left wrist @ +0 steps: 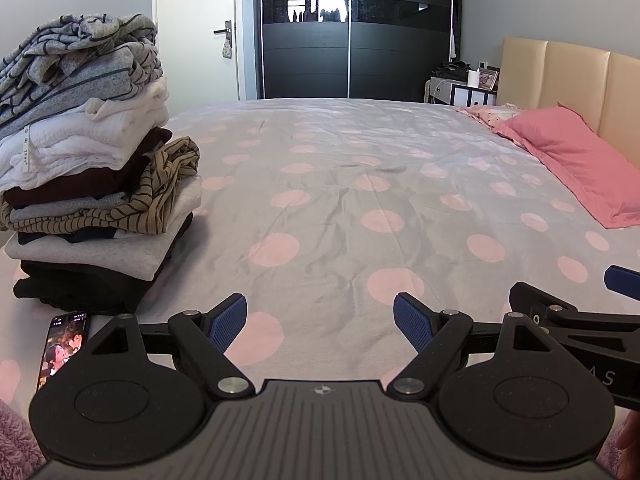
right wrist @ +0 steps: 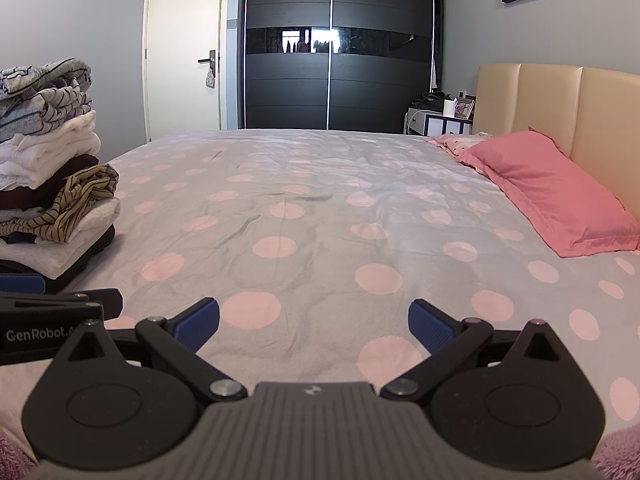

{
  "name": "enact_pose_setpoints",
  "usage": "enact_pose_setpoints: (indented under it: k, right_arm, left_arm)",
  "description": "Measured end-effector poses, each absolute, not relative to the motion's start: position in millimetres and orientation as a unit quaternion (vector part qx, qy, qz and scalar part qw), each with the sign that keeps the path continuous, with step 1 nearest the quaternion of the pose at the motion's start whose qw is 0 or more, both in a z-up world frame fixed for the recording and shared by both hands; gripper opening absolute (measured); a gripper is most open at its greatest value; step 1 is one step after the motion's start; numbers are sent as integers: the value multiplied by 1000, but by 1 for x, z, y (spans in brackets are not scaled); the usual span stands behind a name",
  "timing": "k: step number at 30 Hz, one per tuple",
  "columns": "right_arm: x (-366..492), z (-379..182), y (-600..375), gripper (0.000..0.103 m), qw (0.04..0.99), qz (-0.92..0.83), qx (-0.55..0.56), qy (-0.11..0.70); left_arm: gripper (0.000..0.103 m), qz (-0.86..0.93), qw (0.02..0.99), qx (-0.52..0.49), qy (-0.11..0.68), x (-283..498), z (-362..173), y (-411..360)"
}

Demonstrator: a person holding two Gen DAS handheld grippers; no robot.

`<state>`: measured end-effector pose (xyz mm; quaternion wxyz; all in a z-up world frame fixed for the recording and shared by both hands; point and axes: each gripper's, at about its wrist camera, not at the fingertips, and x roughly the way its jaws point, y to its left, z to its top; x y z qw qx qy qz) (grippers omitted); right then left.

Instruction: Fold clothes

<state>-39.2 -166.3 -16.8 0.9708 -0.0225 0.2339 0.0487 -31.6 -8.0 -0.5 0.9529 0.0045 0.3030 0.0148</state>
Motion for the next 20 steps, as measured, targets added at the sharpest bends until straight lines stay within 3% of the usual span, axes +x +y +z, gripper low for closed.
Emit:
enact_pose_setpoints:
  k: [20]
  right_arm:
    - [-41, -17, -164, 102, 971, 48, -22, 234]
  left_arm:
    - [80, 13, 955, 9, 295, -32, 2, -5]
